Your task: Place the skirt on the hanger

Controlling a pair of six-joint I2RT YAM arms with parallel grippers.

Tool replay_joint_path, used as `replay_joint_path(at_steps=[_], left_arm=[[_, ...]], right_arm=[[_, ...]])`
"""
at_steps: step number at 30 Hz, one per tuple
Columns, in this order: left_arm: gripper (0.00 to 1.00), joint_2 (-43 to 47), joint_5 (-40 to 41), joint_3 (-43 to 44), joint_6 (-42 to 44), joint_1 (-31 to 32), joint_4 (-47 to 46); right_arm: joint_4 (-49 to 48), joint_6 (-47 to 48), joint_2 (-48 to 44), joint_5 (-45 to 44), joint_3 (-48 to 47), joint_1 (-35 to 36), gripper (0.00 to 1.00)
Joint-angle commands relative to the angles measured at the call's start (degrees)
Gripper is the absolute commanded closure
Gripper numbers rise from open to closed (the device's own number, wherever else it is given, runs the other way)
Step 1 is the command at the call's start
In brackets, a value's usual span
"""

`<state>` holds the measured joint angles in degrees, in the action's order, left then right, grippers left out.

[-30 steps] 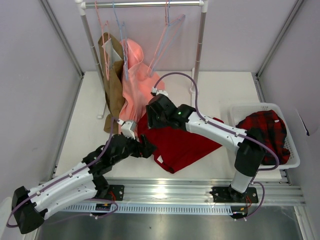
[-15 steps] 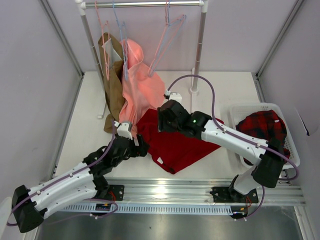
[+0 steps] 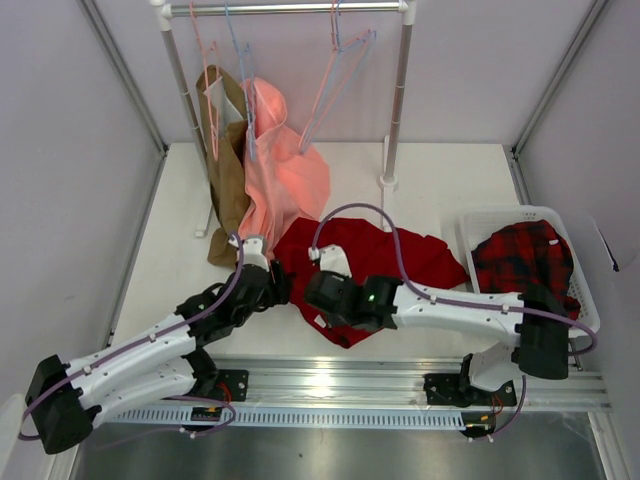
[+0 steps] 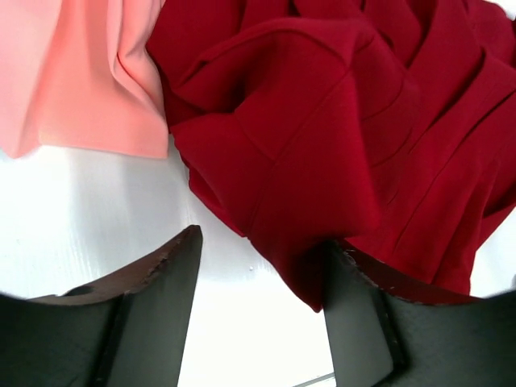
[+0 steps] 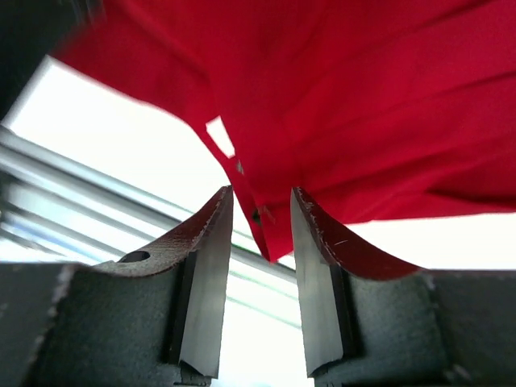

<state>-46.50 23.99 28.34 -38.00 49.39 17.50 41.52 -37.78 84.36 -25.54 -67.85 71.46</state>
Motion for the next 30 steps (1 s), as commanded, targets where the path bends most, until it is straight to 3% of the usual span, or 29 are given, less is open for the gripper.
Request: replay_joint_path(at_steps=[1, 13, 19, 24, 30], left_arm=[[0.39, -0.6, 2.2, 3.4, 0.5, 0.4, -1.2], [0.43, -2.9, 2.2, 4.2, 0.8, 0.4, -1.7], [0.44, -3.0, 2.9, 3.6, 0.6, 0.3, -1.5], [0.48, -2.6, 3.1, 4.4, 0.8, 0.3, -1.3], [0.60, -2.5, 3.5, 4.6, 1.1, 0.3, -0.4]], right_arm=[[3.2, -1.2, 3.5, -4.3, 0.9, 3.4, 0.59], [6.9, -2.6, 9.2, -3.5, 3.4, 6.0, 0.44], [5.4, -3.0, 8.5, -1.6, 6.0, 6.8, 0.43], [4.0, -3.4, 8.5, -1.4, 7.8, 6.8, 0.44], [1.0, -3.4, 8.3, -1.6, 10.2, 4.1, 0.59]])
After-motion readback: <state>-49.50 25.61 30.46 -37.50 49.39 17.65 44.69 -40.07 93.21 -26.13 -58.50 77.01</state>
